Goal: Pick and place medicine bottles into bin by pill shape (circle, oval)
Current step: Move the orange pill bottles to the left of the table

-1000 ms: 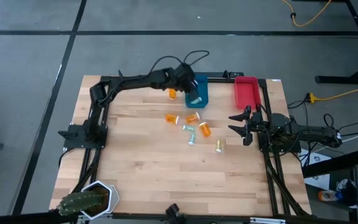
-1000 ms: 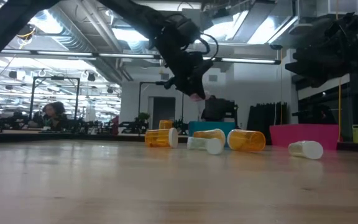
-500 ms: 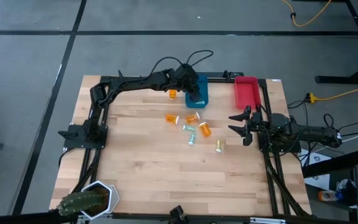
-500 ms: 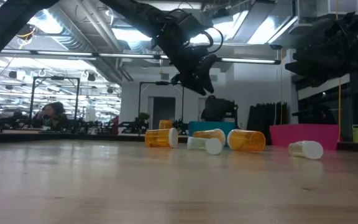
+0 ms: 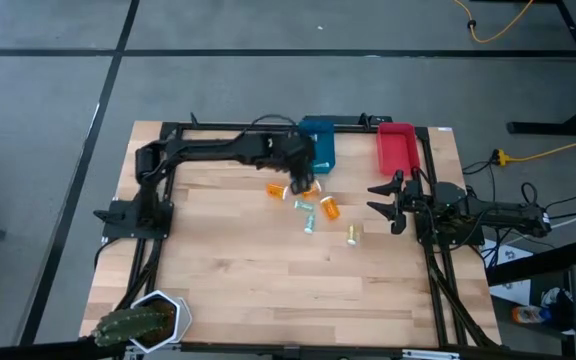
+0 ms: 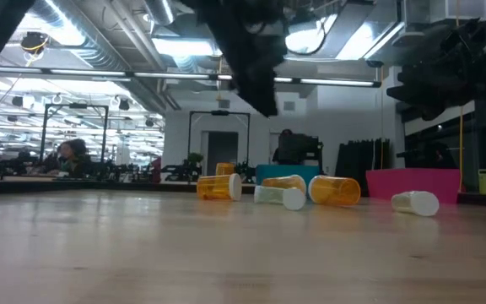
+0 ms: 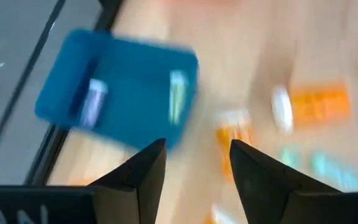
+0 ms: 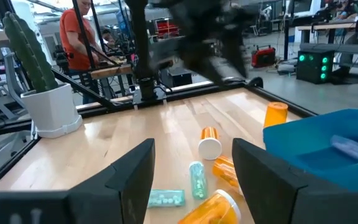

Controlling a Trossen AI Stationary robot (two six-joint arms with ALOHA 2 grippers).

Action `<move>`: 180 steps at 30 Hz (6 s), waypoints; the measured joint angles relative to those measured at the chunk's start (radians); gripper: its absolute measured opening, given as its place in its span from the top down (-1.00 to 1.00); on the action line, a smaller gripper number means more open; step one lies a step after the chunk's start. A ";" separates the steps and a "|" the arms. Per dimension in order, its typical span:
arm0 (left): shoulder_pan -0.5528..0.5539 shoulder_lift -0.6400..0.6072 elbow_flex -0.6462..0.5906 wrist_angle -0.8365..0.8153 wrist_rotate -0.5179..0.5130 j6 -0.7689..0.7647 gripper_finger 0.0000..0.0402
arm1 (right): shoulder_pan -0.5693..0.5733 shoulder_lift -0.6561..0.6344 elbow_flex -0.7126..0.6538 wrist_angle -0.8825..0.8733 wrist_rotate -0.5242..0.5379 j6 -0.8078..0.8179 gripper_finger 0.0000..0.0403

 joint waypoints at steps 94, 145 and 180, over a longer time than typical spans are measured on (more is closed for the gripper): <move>0.120 -0.007 -0.571 0.688 0.215 -0.040 0.18 | 0.000 0.004 0.000 0.005 0.025 0.039 -0.08; -0.022 0.055 0.094 0.113 0.059 -0.041 0.18 | 0.000 0.017 0.000 0.000 -0.008 0.088 -0.08; -0.062 0.397 0.073 0.504 0.135 -0.040 0.18 | 0.000 0.022 0.000 -0.001 -0.024 0.059 -0.08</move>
